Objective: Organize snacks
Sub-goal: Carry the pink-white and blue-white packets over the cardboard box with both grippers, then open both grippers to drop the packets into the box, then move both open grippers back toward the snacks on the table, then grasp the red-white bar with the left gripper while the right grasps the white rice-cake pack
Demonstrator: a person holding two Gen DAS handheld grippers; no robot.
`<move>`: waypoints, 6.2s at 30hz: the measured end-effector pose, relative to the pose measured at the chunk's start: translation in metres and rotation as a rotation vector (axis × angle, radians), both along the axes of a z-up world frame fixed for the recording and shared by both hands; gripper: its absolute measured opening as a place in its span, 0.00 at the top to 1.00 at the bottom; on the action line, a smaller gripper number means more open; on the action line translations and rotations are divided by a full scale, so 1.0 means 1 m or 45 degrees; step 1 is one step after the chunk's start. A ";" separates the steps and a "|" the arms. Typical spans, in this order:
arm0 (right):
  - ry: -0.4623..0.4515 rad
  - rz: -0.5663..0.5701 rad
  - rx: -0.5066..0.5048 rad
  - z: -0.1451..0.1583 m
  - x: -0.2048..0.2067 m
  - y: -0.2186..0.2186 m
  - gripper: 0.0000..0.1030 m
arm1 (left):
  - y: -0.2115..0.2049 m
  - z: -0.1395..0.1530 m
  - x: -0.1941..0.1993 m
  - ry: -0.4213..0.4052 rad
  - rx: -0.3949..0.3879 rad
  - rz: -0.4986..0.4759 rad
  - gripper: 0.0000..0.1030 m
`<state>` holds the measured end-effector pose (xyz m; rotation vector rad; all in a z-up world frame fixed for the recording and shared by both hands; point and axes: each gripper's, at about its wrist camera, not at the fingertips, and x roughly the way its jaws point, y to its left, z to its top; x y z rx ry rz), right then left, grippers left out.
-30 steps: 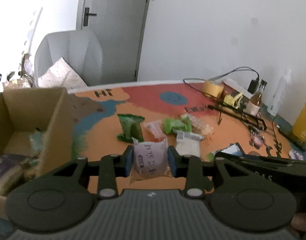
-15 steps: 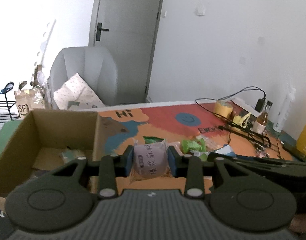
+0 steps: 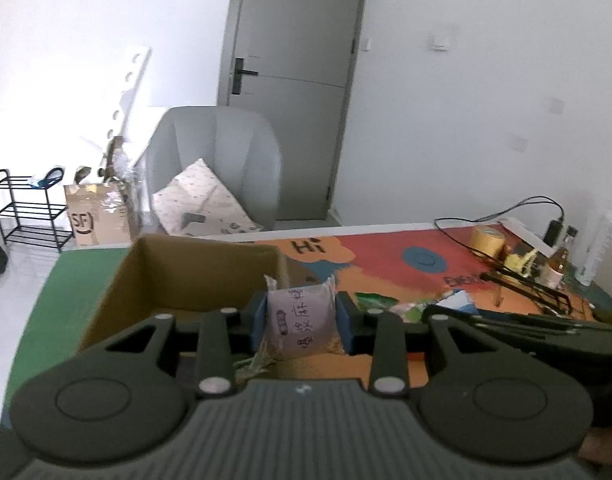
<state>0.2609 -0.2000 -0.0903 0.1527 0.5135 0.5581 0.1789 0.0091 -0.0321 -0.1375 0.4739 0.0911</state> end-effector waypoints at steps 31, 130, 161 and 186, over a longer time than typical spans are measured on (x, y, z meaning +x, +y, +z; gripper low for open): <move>-0.068 0.180 -0.039 0.020 -0.012 0.095 0.68 | 0.093 -0.014 -0.021 0.076 -0.138 0.200 0.40; 0.256 -0.326 0.015 -0.064 0.049 -0.105 0.39 | -0.090 -0.095 0.121 0.287 -0.155 -0.257 0.08; 0.269 -0.270 -0.042 -0.080 0.082 -0.055 0.37 | -0.066 -0.101 0.122 0.293 -0.165 -0.167 0.78; 0.277 -0.332 -0.077 -0.085 0.068 -0.091 0.53 | -0.094 -0.107 0.153 0.205 -0.151 -0.312 0.67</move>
